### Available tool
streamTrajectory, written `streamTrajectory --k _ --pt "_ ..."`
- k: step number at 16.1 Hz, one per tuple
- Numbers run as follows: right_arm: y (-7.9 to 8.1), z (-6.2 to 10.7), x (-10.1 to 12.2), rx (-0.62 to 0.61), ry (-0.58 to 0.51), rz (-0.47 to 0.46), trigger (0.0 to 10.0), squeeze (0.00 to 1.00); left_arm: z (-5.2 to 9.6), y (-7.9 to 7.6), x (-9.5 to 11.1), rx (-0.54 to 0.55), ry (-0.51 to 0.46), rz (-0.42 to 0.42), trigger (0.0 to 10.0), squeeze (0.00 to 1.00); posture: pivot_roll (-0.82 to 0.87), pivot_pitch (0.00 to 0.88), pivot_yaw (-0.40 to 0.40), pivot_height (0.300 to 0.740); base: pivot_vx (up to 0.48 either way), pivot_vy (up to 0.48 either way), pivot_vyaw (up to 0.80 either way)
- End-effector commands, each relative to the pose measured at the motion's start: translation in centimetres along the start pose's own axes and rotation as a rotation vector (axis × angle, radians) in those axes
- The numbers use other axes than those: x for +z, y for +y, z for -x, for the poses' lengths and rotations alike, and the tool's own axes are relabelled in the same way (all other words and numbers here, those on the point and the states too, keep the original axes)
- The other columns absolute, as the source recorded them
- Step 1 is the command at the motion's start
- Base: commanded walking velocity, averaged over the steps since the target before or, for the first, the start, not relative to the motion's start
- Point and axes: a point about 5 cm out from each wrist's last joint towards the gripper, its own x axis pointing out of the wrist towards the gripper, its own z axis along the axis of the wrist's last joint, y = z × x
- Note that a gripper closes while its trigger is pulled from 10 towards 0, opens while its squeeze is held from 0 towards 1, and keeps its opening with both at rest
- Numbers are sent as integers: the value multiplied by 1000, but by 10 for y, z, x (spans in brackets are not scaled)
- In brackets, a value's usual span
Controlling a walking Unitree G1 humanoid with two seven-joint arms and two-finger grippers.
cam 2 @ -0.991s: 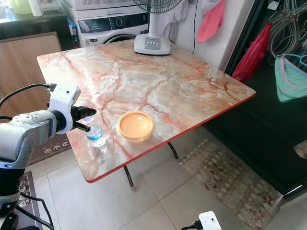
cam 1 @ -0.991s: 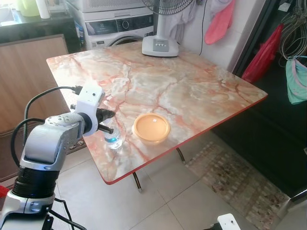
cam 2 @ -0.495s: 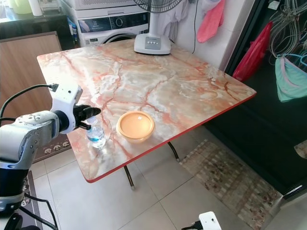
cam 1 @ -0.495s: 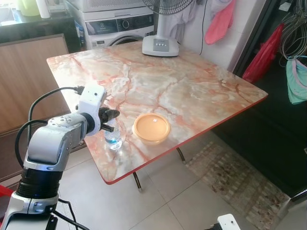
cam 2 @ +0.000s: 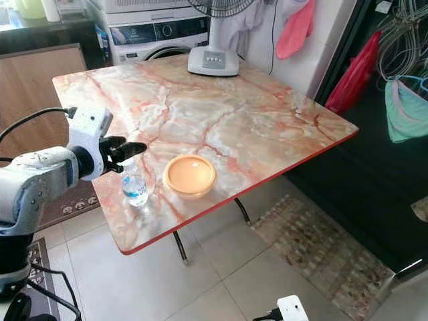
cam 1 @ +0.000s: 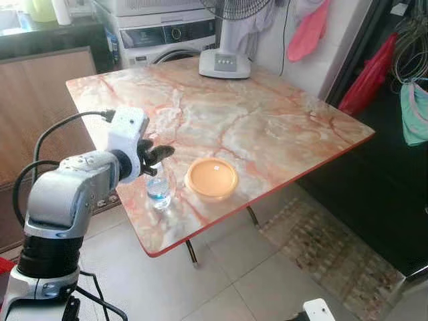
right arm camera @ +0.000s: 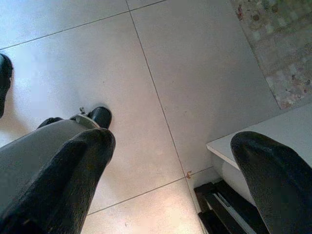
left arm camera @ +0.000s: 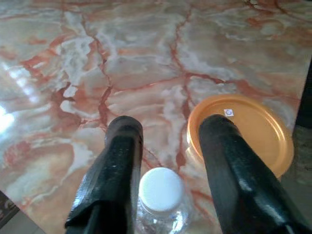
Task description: Restocking fridge
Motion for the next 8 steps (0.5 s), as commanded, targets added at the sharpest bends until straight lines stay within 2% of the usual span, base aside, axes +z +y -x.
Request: streamTrajectory --k 1,2,4,5,7,8 --pt "-3 1 0 -7 4 12 10000 0 4 -2 7 -25 -13 -6 10000 412 203 0 -99 740 0 0 0" --pt "-3 1 0 -6 4 11 10000 0 6 -3 6 -33 5 -13 10000 0 203 0 -99 740 0 0 0" --pt "-3 1 1 -7 3 10 10000 0 9 0 7 -19 17 8 10000 0 209 0 -102 740 0 0 0" --pt "-4 1 1 -7 6 17 10000 0 9 3 7 -6 16 -16 10000 0 211 0 -106 740 0 0 0" --pt "-4 1 1 -6 6 19 10000 0 6 6 5 7 21 0 10000 0 208 0 -105 740 0 0 0" --pt "-4 1 1 -4 7 19 10000 0 5 6 5 7 22 10 10000 51 206 0 -106 740 0 0 0"
